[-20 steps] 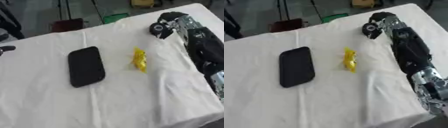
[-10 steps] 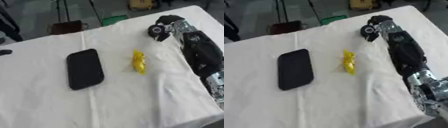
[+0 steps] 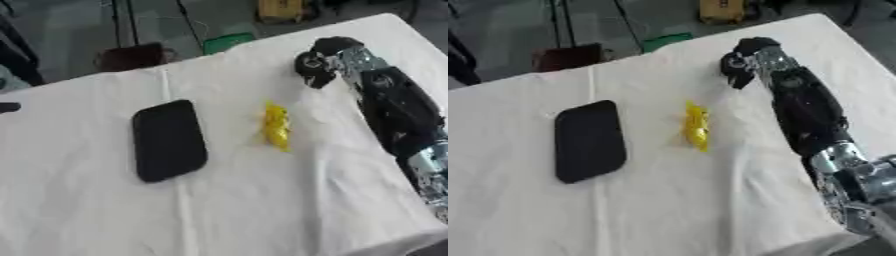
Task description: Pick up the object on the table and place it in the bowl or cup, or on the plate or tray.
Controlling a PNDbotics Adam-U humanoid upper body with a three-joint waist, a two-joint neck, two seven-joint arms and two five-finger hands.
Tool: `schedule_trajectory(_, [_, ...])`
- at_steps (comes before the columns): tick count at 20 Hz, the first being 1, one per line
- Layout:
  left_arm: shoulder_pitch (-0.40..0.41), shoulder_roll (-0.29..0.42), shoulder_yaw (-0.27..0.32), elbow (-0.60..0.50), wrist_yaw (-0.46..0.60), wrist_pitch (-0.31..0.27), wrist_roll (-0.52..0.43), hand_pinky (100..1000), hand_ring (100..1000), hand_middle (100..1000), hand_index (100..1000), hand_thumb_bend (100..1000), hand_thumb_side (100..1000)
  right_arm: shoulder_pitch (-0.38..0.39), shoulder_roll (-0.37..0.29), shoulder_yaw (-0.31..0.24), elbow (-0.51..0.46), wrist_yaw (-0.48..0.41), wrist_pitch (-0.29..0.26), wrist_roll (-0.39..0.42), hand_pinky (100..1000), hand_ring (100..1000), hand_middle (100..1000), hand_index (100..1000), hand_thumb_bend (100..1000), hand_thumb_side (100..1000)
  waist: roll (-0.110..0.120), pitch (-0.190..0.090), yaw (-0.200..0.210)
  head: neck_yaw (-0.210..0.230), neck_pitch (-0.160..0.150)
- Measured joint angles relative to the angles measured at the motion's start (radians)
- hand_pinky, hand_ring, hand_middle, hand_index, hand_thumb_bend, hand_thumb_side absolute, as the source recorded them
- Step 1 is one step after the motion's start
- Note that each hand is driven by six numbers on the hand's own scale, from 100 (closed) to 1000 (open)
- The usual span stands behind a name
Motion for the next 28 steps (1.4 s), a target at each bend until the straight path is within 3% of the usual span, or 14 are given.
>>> schedule_trajectory(11, [0.000,0.000,0.000,0.000,0.001,0.000,-0.002,690,838,890,867,359,1000,0.006,0.000,-0.006,0.010,0.000,0.009,-0.005,1000,1000,987,881,203,398,0.008,0.000,0.003,-0.016,-0.013])
schedule_trajectory(19, [-0.002,0.000,-0.006,0.000,0.003,0.001,-0.006,691,839,890,868,358,1000,0.005,-0.001,-0.017,0.019,-0.007,0.023,0.009,1000,1000,986,864,190,436,0.011,0.000,0.008,-0.026,-0.015])
schedule_trajectory(22, [-0.002,0.000,-0.006,0.000,0.003,0.000,-0.007,691,839,890,868,358,1000,0.003,-0.001,-0.024,0.031,-0.021,0.030,0.029,1000,1000,978,782,171,405,0.011,0.000,0.010,-0.034,-0.020])
schedule_trajectory(27, [-0.002,0.000,-0.006,0.000,0.004,0.001,-0.009,691,839,890,868,358,1000,-0.001,-0.002,-0.024,0.036,-0.037,0.042,0.049,1000,997,971,743,164,390,0.011,0.000,0.011,-0.042,-0.022])
schedule_trajectory(28, [-0.002,0.000,-0.006,0.000,0.004,0.001,-0.009,692,839,891,869,354,1000,-0.003,-0.002,-0.024,0.037,-0.037,0.043,0.049,1000,979,941,587,124,325,0.011,0.000,0.011,-0.043,-0.022])
